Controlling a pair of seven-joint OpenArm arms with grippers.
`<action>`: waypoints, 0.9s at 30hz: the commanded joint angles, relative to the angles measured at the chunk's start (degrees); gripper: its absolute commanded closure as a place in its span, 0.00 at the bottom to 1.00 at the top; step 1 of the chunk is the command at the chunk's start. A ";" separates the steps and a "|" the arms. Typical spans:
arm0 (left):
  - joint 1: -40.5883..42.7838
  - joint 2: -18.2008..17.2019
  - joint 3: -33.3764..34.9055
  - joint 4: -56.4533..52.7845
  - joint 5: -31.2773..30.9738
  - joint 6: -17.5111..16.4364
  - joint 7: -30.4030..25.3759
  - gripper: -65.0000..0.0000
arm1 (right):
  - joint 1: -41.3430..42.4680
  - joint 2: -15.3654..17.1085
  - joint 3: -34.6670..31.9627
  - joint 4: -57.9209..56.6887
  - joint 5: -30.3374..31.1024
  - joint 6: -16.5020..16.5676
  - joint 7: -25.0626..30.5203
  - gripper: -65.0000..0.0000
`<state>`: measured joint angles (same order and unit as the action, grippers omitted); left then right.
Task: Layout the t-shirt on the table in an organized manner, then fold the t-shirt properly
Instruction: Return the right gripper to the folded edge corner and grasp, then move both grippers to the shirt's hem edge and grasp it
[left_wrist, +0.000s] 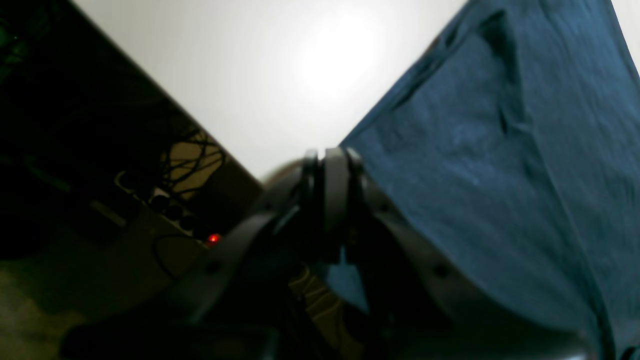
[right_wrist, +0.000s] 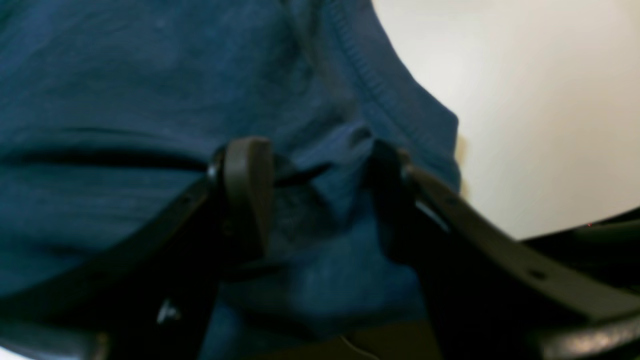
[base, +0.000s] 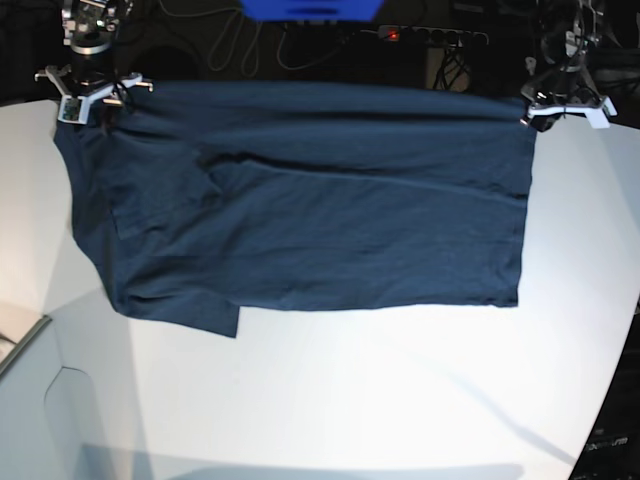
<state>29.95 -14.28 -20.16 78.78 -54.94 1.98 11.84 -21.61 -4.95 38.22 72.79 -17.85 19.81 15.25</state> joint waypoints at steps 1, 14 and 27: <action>0.33 -0.53 -0.45 0.65 0.04 0.53 -1.07 1.00 | -0.15 -0.90 0.16 1.97 -0.31 0.19 0.27 0.46; 1.03 -0.44 -0.54 9.88 -0.05 0.62 -0.98 0.53 | 9.96 -3.36 0.07 9.01 -0.31 0.36 -0.26 0.46; -16.20 -0.97 -0.45 5.57 0.65 0.97 -0.98 0.51 | 24.90 -1.60 -0.02 7.43 -0.57 6.43 -12.04 0.45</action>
<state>13.85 -14.44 -20.21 83.83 -54.02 3.11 11.86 2.28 -6.85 38.44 79.37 -19.14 25.69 1.56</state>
